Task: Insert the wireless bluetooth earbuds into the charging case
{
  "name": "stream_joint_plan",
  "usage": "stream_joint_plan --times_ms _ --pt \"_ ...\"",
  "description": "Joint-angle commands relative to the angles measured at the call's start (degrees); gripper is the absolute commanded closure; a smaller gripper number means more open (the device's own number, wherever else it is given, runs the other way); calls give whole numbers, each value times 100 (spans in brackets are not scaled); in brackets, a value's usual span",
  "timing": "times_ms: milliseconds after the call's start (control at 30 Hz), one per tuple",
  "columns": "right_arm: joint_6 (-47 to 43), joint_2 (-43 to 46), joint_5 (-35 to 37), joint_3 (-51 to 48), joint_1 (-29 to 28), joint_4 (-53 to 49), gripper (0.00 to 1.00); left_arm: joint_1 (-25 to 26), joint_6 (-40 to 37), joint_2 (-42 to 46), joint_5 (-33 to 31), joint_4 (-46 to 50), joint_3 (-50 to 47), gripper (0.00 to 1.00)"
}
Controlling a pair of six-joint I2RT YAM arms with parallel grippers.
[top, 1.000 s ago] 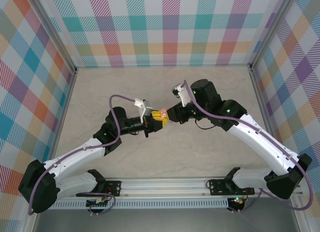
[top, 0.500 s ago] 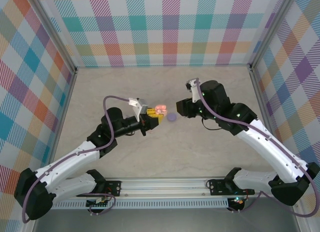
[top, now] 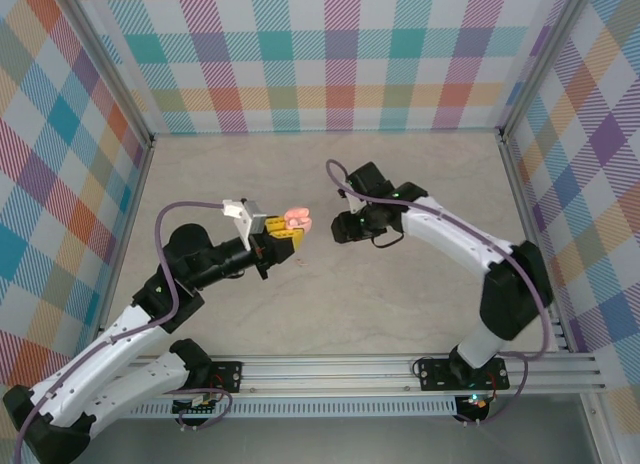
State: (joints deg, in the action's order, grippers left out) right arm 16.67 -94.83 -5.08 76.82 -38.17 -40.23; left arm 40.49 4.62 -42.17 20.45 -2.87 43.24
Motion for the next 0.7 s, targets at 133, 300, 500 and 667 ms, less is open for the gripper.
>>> stream_joint_plan --times_ms 133,300,500,667 --pt "-752 -1392 -1056 1114 -259 -245 49 94 -24 369 -41 375 139 84" --pt "-1061 -2263 -1030 1878 -544 -670 47 96 12 438 -33 399 123 84" --pt "-1266 -2966 -773 2530 -772 -1074 47 94 21 446 -16 411 133 84" --pt "-1407 -3343 -473 2920 -944 -1380 48 97 30 430 2 380 123 84"
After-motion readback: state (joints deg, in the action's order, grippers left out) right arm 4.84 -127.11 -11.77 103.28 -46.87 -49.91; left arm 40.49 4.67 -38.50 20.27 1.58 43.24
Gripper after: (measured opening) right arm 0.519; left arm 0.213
